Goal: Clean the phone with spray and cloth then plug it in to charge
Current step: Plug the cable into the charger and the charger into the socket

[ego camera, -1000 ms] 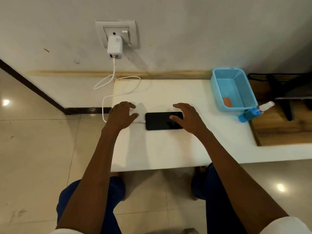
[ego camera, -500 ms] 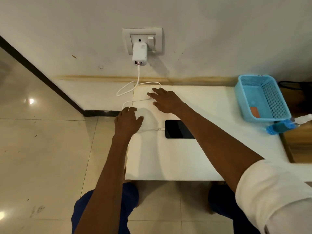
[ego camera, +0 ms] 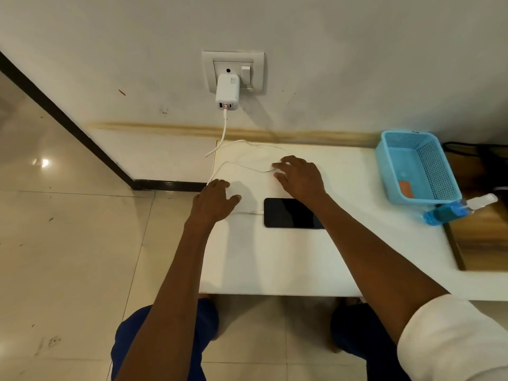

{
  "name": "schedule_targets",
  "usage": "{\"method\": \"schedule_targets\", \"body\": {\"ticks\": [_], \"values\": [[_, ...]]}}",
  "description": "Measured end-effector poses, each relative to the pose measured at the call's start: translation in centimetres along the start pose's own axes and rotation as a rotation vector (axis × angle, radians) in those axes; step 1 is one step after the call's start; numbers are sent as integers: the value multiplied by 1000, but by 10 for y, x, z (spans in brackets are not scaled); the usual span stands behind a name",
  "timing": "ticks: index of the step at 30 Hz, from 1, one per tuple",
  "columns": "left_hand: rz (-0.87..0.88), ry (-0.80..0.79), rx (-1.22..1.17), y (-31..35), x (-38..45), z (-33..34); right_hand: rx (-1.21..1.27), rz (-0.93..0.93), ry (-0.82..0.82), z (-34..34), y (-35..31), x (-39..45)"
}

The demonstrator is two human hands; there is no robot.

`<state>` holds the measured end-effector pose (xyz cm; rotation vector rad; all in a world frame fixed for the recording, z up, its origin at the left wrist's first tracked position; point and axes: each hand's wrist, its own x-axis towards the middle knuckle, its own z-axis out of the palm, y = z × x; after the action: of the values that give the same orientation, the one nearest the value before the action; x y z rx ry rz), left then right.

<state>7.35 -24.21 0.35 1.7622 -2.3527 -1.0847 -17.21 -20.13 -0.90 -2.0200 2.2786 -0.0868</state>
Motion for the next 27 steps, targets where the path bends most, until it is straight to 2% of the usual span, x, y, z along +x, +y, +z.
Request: {"method": "schedule_targets", "body": {"ticks": [5, 9, 14, 17, 20, 24, 27], "values": [[42, -21, 16, 2, 0, 3, 3, 141, 56, -2, 22, -20], [97, 54, 11, 2, 0, 3, 48, 187, 65, 0, 35, -35], [-1, 60, 21, -2, 1, 2, 68, 242, 102, 4, 44, -53], [0, 22, 41, 0, 1, 4, 77, 274, 92, 9, 47, -59], [2, -12, 81, 1, 2, 5, 110, 254, 59, 11, 45, -63], [9, -44, 120, -1, 3, 5, 268, 160, 105, 8, 42, -76], [16, -50, 122, -2, 3, 5, 389, 105, -36, 5, 49, -96]]}}
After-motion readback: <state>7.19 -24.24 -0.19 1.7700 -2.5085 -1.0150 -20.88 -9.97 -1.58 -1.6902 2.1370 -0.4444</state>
